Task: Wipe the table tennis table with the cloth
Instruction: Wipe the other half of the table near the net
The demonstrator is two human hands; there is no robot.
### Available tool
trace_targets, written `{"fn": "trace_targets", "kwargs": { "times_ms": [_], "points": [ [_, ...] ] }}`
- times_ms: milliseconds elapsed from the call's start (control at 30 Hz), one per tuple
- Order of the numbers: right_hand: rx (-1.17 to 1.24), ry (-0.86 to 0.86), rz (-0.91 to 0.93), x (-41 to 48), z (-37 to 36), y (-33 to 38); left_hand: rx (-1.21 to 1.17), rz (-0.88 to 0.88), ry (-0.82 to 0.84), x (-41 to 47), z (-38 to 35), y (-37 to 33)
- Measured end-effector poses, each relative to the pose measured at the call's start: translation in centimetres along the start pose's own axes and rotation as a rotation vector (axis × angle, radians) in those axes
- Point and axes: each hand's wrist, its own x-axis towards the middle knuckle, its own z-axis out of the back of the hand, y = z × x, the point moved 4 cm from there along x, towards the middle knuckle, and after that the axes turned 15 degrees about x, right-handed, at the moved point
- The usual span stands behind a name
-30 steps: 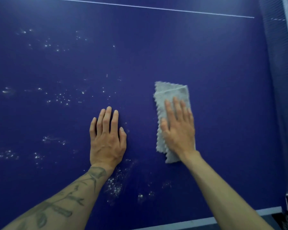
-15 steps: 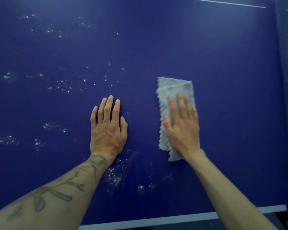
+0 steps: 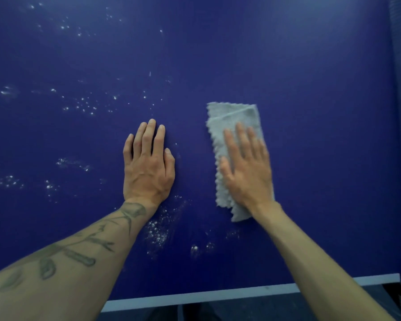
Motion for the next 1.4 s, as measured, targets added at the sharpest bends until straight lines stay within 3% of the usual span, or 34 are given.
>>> {"fn": "trace_targets", "kwargs": {
  "times_ms": [167,233,333,433,567,667,733,800,900,1033,1167,1233,1400],
  "points": [
    [0.059,-0.071,-0.251,3.5,1.0,0.2,0.008,-0.004,0.011,-0.1,-0.1,0.1],
    [0.059,-0.055,-0.185,3.9,-0.5,3.1,0.011,-0.004,-0.001,-0.1,0.0,0.0],
    [0.052,0.008,0.067,1.0,-2.5,6.2,0.007,-0.005,-0.012,-0.1,-0.1,0.0],
    [0.018,0.046,0.155,-2.3,-1.8,3.3,0.0,-0.001,-0.011,-0.2,-0.2,0.1],
    [0.03,-0.025,-0.145,-1.2,1.2,-2.4,0.012,-0.003,-0.003,-0.1,-0.2,0.1],
    [0.069,-0.09,-0.257,1.9,1.1,-0.8,0.002,-0.002,-0.002,-0.1,-0.1,0.0],
    [0.065,-0.067,-0.181,2.3,-0.3,2.1,-0.001,-0.002,-0.002,-0.2,0.0,0.0],
    [0.052,-0.005,0.007,0.1,-2.0,4.8,0.002,-0.007,-0.005,-0.2,0.1,0.0],
    [0.03,0.054,0.173,-4.2,-2.3,3.9,-0.003,-0.011,-0.007,-0.2,0.1,0.0],
    [0.008,0.005,-0.064,-4.1,0.4,-1.9,-0.007,-0.007,-0.006,-0.3,0.1,0.0],
    [0.07,-0.079,-0.227,-0.8,0.7,-0.8,-0.008,-0.008,0.011,-0.4,0.1,-0.2],
    [0.066,-0.071,-0.186,-0.5,-0.6,1.7,-0.017,-0.014,0.023,-0.4,0.4,-0.1],
    [0.049,0.037,0.186,-7.2,-2.4,3.9,-0.057,-0.006,-0.007,-3.9,2.7,0.9]
  ]
}}
